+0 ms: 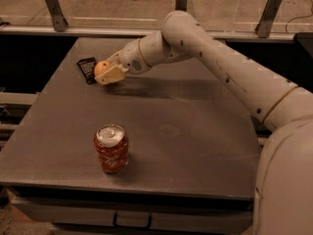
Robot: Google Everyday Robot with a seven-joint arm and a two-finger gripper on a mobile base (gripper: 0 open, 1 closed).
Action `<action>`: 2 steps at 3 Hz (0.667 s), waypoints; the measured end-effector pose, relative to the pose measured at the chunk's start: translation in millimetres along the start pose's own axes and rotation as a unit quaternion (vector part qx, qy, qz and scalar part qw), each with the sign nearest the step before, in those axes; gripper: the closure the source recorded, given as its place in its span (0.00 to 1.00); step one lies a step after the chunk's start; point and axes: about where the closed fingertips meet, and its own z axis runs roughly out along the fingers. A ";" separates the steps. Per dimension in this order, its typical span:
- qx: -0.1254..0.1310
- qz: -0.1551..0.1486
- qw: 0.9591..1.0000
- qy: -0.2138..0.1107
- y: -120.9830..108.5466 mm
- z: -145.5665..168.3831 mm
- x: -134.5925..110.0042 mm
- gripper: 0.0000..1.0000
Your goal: Move orange near rxbar chocolate
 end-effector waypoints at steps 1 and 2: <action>0.000 0.001 1.000 0.006 -0.1 4.4 4.4 0.36; 0.001 0.001 1.000 0.010 -0.9 6.3 6.4 0.13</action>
Offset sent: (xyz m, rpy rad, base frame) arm 0.0051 -0.0026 -0.0089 -0.0302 -0.0027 -0.0168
